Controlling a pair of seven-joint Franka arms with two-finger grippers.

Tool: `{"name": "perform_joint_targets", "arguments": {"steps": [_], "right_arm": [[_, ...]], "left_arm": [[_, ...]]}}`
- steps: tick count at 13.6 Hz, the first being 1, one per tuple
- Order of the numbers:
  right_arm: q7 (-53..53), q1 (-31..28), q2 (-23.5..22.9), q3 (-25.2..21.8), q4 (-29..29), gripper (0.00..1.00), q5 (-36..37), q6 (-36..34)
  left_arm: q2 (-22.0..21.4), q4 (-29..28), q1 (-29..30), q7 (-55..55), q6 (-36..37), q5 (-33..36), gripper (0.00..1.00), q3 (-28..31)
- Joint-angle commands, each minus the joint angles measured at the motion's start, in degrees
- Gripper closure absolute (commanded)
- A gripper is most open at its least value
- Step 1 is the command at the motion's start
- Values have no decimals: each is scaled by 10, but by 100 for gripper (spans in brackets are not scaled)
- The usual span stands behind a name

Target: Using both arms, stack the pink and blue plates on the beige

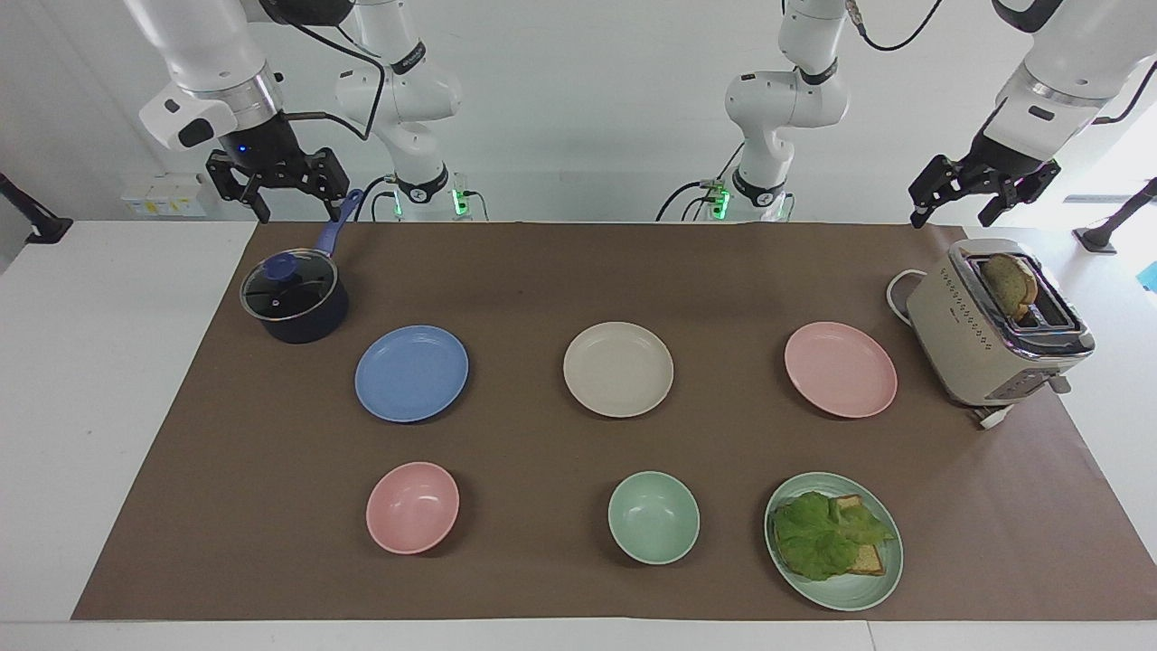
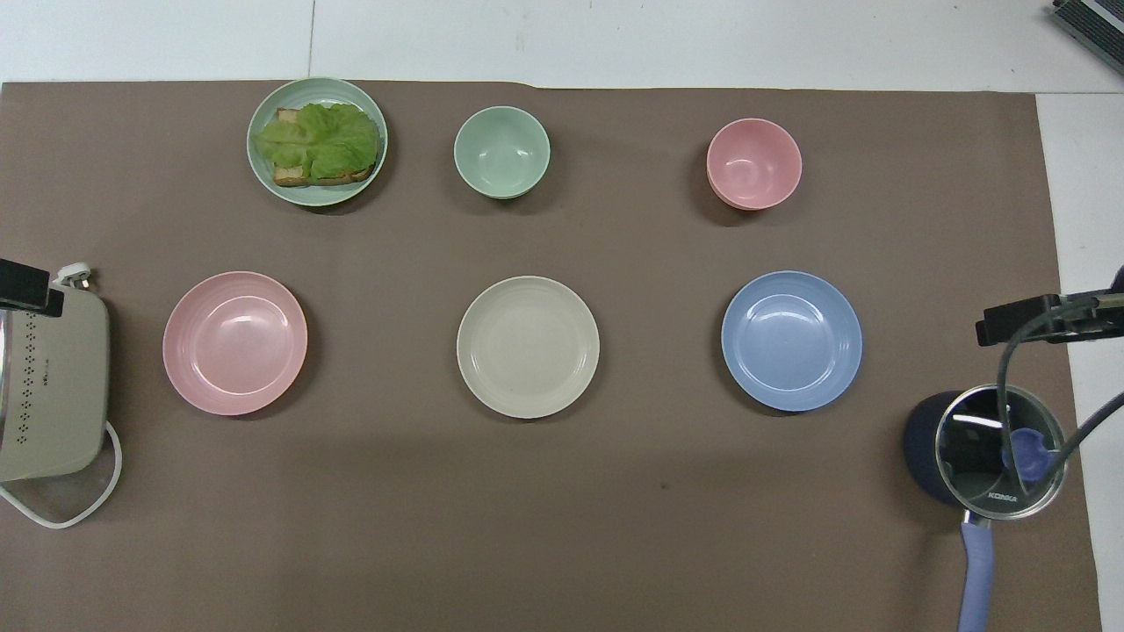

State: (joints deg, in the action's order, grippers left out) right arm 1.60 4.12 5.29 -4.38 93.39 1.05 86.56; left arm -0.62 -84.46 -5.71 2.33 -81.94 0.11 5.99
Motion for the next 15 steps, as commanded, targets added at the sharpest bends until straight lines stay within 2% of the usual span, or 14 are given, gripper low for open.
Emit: {"name": "perform_joint_targets", "arguments": {"steps": [1, 4, 9, 13, 15], "right_arm": [[12, -6, 10, 2, 14, 0, 1, 9], [12, -6, 10, 2, 14, 0, 0, 9], [12, -6, 10, 2, 14, 0, 0, 9], [12, -6, 10, 2, 14, 0, 0, 10], [12, -6, 10, 2, 14, 0, 0, 9]], "left_arm": [[-14, -25, -4, 8, -12, 1, 0, 2], [-14, -60, -4, 6, -28, 1, 0, 2], [-12, -217, 4, 3, -210, 0, 0, 4], [4, -306, 40, 8, -317, 1, 0, 4], [30, -324, 43, 7, -353, 1, 0, 5]]}}
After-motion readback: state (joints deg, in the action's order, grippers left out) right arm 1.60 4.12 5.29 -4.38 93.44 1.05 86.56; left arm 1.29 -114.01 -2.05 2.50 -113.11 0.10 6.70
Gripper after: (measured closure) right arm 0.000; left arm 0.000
